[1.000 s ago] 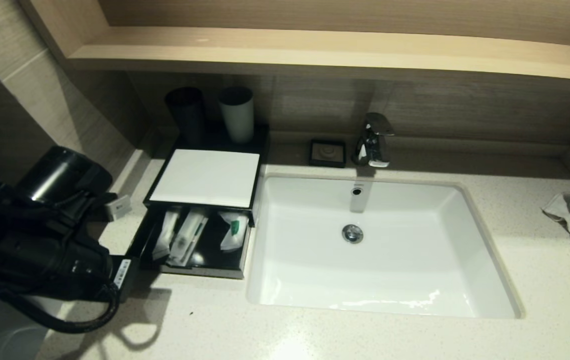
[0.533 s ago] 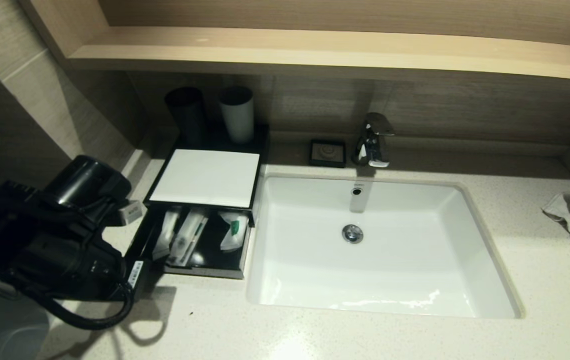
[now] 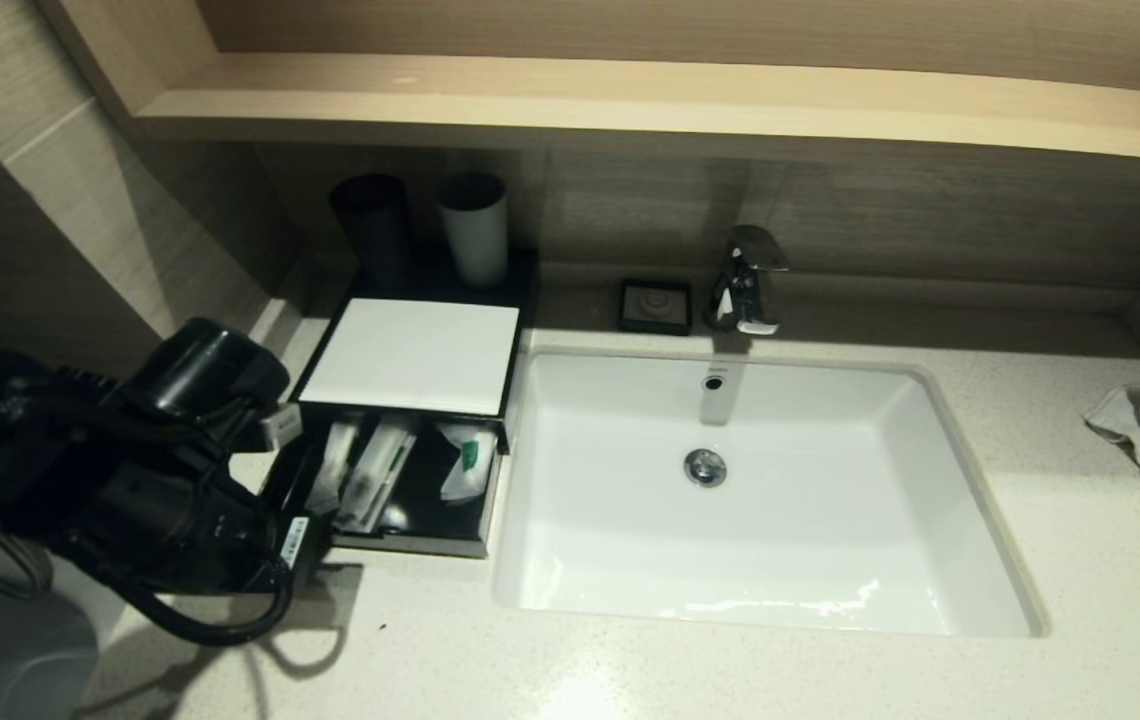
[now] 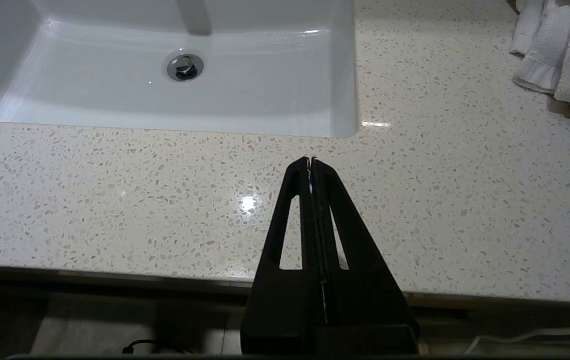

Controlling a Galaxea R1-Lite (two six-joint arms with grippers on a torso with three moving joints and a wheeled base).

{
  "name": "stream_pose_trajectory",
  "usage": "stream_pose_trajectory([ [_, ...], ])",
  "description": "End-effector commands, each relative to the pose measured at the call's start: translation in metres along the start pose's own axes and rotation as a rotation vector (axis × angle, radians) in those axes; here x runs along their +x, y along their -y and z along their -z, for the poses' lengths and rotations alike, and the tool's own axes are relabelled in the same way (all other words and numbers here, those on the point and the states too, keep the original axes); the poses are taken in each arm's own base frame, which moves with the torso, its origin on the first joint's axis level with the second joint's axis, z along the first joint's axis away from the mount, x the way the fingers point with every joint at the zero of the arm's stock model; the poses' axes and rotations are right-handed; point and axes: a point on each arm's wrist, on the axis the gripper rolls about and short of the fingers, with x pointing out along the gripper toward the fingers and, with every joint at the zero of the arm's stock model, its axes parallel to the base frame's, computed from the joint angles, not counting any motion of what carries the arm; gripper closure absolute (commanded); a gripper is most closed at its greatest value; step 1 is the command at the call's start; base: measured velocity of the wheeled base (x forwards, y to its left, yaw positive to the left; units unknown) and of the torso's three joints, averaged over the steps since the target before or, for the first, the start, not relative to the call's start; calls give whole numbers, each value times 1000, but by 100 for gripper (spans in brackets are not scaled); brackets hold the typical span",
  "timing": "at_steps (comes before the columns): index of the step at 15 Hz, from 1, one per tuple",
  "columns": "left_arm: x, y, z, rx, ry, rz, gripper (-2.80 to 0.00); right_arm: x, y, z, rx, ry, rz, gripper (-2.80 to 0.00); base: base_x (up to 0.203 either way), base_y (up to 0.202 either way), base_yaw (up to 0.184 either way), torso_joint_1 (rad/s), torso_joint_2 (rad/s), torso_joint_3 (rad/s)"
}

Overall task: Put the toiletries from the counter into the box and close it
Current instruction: Close the drawer

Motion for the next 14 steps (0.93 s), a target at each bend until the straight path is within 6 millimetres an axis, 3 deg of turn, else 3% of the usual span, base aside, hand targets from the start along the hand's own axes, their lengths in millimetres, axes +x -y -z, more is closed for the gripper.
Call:
stream_pose_trajectory([
  [1, 6, 1, -2, 0, -15, -6, 0, 0, 0, 0, 0, 0, 0, 0, 0, 0, 0, 0, 0, 0],
  [14, 16, 8, -24, -6, 41, 3, 0, 0, 0, 0, 0, 0, 0, 0, 0, 0, 0, 0, 0, 0],
])
